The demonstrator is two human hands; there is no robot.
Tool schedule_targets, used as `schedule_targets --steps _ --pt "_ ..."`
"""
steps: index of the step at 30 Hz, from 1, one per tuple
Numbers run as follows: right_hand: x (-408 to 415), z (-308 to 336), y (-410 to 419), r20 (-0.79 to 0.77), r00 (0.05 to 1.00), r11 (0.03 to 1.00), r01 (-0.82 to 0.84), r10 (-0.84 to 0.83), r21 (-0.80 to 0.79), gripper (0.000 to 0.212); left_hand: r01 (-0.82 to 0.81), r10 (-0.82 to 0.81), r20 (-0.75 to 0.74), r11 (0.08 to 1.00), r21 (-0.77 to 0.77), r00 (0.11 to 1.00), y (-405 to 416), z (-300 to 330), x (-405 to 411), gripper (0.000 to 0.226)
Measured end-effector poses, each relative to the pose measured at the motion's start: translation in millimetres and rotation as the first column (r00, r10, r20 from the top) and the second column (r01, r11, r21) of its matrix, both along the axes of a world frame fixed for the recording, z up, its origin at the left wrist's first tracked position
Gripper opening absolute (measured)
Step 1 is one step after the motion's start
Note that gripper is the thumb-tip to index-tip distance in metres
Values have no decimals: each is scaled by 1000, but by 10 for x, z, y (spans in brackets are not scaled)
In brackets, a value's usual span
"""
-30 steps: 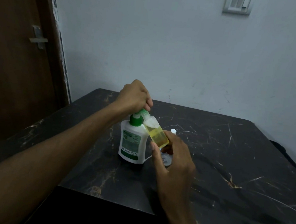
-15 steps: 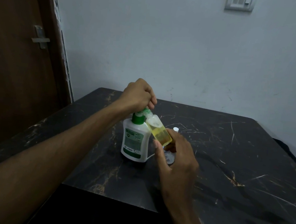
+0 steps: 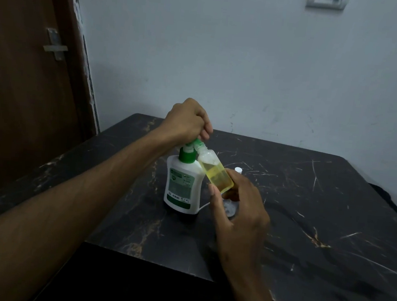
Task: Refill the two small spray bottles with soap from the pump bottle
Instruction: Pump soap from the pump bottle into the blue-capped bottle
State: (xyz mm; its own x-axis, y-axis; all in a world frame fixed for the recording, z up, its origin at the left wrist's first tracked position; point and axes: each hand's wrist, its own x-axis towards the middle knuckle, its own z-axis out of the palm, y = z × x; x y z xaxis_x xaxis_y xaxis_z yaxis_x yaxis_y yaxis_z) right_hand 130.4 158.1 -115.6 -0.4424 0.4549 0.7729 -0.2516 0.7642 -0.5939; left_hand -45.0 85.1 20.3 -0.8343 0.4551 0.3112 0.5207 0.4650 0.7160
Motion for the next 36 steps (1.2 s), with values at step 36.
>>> schedule_targets --steps 36 --pt "3 -33 4 30 1000 1000 -6 5 3 33 -77 51 -151 982 -171 987 -12 78 132 29"
